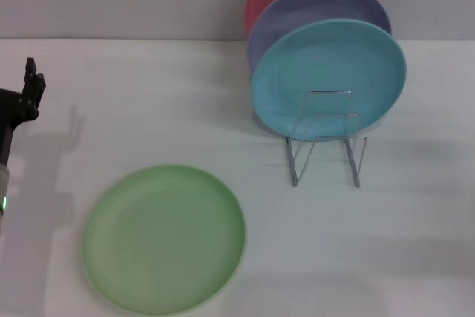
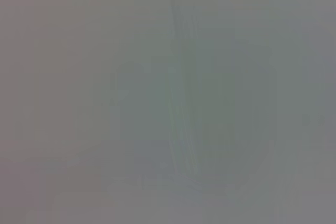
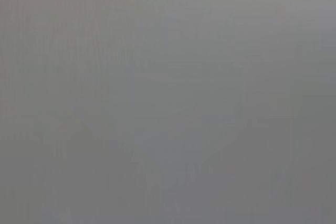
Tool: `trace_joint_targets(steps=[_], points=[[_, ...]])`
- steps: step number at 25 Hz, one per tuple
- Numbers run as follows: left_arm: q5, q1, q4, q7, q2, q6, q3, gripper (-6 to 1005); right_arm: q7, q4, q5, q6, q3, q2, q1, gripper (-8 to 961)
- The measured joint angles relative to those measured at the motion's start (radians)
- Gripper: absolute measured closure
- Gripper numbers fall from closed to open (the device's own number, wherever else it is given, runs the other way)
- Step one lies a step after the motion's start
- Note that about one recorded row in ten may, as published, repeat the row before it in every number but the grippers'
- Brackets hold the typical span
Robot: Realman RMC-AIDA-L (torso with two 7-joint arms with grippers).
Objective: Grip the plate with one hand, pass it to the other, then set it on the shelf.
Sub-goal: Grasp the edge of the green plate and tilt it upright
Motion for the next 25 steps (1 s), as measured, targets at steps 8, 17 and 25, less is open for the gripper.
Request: trace_joint_targets(steps=[8, 17, 25], points=[[0.001, 0.139, -0.512, 0.367, 0.056, -0.534, -0.342, 212, 0.000, 0.005, -0.001, -0.002, -0.008, 0.000, 0.004, 195], [0.014, 0.265, -0.847, 0.547, -0.030, -1.480, -0.875, 213, 0.000, 0.002, -0.001, 0.001, -0.012, 0.000, 0.020, 195], [0.294, 0.172, -0.923, 0.204, -0.029, -2.151, -1.161, 212, -0.009, -0.004, 0.000, 0.008, -0.008, -0.005, 0.043, 196]])
